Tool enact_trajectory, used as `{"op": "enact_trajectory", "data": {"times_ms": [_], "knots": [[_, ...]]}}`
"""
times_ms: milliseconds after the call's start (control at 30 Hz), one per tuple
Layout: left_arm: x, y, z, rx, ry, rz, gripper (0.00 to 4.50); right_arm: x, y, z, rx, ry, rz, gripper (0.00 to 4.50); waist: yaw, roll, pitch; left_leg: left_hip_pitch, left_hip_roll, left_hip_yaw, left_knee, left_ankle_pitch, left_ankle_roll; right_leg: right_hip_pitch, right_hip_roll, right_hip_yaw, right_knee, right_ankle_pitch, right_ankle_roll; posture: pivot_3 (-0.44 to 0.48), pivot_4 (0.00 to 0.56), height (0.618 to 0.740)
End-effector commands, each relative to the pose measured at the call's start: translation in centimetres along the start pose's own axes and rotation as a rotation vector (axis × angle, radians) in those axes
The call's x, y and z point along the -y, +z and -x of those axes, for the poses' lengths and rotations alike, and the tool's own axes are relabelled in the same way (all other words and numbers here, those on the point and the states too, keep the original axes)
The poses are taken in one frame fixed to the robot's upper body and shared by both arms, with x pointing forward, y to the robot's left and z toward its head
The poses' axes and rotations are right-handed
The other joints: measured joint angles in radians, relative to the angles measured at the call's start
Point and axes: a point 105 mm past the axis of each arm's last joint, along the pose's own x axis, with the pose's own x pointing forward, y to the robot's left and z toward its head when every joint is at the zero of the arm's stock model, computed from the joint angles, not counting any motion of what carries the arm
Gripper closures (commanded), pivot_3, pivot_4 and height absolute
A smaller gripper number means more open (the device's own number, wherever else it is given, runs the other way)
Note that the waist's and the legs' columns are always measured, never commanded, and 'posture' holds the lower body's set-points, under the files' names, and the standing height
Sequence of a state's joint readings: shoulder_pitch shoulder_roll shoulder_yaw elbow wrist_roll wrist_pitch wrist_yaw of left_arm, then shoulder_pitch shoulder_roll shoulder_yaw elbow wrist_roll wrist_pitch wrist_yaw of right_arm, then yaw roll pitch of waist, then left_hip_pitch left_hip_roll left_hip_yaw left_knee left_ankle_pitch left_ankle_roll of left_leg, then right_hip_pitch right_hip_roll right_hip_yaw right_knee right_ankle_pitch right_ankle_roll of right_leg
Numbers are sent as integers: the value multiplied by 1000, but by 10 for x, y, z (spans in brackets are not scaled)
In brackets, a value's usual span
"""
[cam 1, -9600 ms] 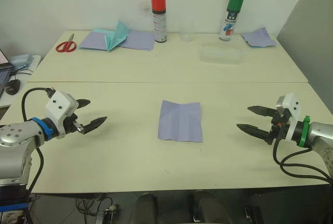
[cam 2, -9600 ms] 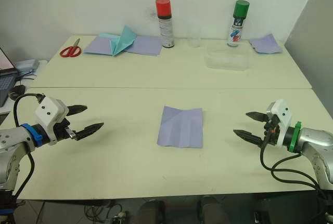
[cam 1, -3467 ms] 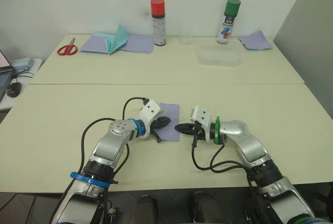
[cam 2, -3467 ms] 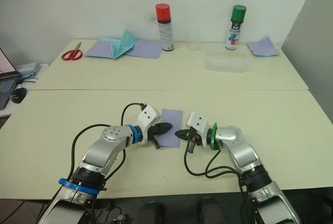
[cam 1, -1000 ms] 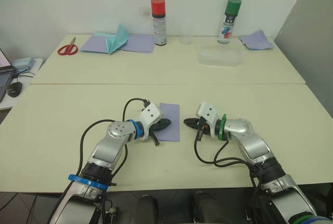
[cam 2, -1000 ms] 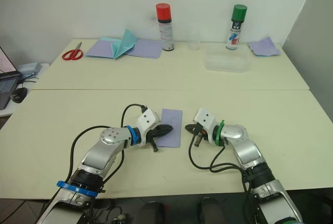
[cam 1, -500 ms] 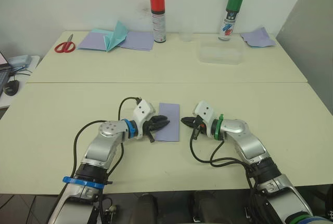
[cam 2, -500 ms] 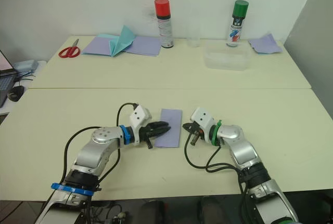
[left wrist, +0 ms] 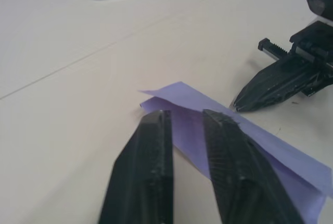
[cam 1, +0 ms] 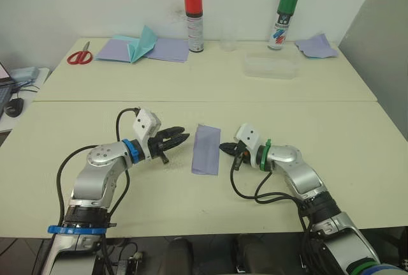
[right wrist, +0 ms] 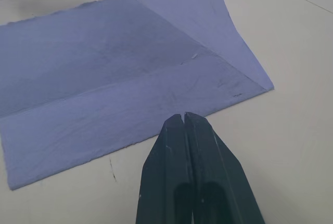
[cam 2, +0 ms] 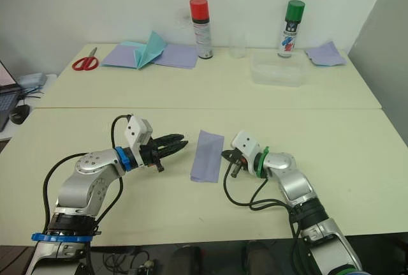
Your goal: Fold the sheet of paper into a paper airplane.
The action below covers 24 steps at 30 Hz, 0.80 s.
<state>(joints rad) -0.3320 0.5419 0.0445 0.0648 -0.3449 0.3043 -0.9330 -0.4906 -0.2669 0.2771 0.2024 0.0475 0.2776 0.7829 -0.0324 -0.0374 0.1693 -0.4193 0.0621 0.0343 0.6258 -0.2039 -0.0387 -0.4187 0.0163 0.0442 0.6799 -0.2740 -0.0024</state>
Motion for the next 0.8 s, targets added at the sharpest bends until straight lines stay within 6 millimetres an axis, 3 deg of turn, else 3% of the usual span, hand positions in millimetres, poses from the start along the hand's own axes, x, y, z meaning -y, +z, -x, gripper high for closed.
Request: {"op": "enact_trajectory", "data": {"times_ms": [33, 367, 600, 700, 800], "knots": [[5, -1, -7, -2, -28, -55, 4482, 2, 12, -2, 30, -1, 38, 4500, 0, 0, 0, 0, 0, 0, 0, 0, 0, 0, 0, 0, 0, 0, 0, 0, 150, 740], [17, -19, -39, -76, -69, -88, 4482, 3, 15, -4, 35, -1, 42, 4500, 1, 0, 0, 0, -1, 0, 1, 0, 0, 0, 0, 0, 1, 0, 0, 0, 150, 740], [26, -40, -46, -147, -110, -72, 4482, 2, 34, -2, 78, 1, 62, 4500, 0, 0, 0, 0, 0, 0, 1, 0, 0, 0, 1, 0, 1, 0, 0, 0, 150, 740], [27, -40, -45, -142, -119, -71, 4482, 1, 38, -2, 82, 1, 65, 4500, 0, 0, 0, 0, 0, 0, 2, 0, 0, 0, 1, 0, 2, 0, 0, 0, 150, 740], [29, -25, -47, -77, -141, -73, 4482, 0, 33, -1, 70, -5, 63, 4500, 0, 0, 0, 1, -1, 0, 2, 0, 0, 1, 1, 0, 1, 0, 0, 0, 150, 740]]}}
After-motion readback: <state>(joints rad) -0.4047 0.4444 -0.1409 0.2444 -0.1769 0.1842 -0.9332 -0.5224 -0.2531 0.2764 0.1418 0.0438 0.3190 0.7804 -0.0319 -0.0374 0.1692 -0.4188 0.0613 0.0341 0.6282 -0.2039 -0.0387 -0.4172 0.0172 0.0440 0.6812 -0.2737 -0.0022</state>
